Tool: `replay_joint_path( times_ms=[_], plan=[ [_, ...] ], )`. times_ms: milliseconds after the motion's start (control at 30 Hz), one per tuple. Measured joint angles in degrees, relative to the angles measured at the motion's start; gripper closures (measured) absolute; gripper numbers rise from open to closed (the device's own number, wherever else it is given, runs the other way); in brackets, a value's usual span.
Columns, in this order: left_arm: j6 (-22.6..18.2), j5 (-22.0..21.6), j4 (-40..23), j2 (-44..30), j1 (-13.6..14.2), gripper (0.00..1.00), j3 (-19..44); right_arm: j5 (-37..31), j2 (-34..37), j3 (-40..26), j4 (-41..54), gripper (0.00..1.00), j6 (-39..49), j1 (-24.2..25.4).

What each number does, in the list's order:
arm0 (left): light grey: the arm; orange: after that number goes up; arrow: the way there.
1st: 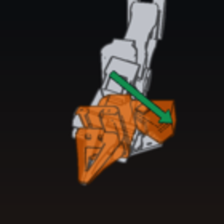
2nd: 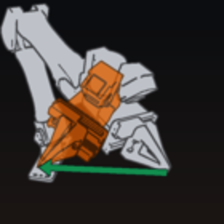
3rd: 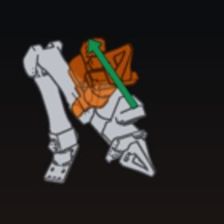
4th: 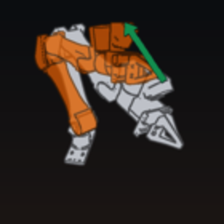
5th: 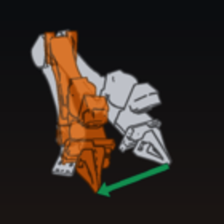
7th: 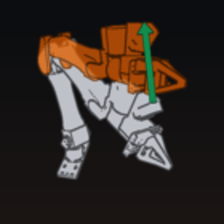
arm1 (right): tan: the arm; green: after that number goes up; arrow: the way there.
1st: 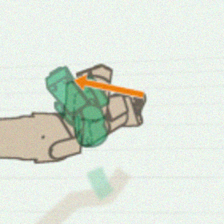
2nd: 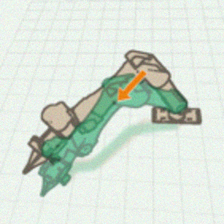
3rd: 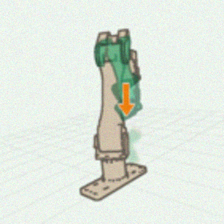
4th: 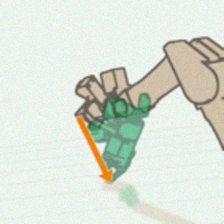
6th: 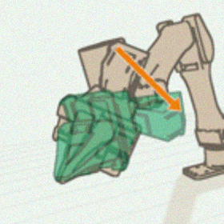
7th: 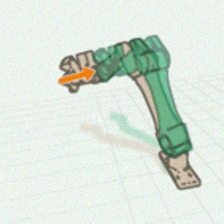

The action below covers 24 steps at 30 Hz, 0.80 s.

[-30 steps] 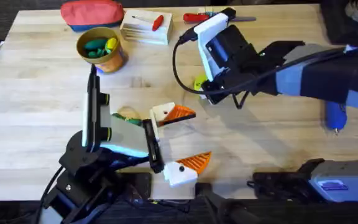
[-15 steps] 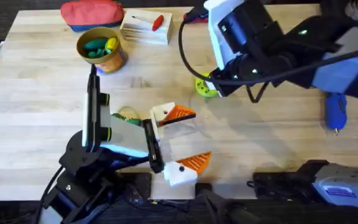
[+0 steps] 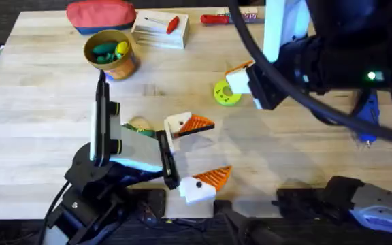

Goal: Pick up the gripper from the table and insert it into the empty holder that is missing its gripper. Then pick up a screw, insert it into the mounting hole, and use the screwdriver to tighten it. Finally, clean up the table by picking up the vegetable and placing it into the bucket.

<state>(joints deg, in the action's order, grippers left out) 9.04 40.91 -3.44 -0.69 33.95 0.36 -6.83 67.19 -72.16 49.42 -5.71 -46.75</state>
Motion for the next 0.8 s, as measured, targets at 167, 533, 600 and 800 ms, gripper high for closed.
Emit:
replay_joint_path(
  times_ms=[167,533,600,800],
  plan=[
    [-0.11,0.00,0.00,0.02,0.00,0.014,0.00,0.00,0.38,-0.07,0.30,0.997,-5.03,-6.66],
    [-5.10,0.04,0.00,0.00,0.00,0.014,0.00,0.02,2.36,-0.07,-1.37,0.997,-12.35,-13.98],
    [-5.46,0.07,0.00,0.02,0.00,0.014,0.02,0.02,2.41,-0.07,-2.53,0.997,-12.78,-14.74],
    [-5.80,0.07,0.00,0.01,0.00,0.014,0.00,0.02,2.42,-0.07,-3.42,0.997,-14.21,-16.04]
  ],
)
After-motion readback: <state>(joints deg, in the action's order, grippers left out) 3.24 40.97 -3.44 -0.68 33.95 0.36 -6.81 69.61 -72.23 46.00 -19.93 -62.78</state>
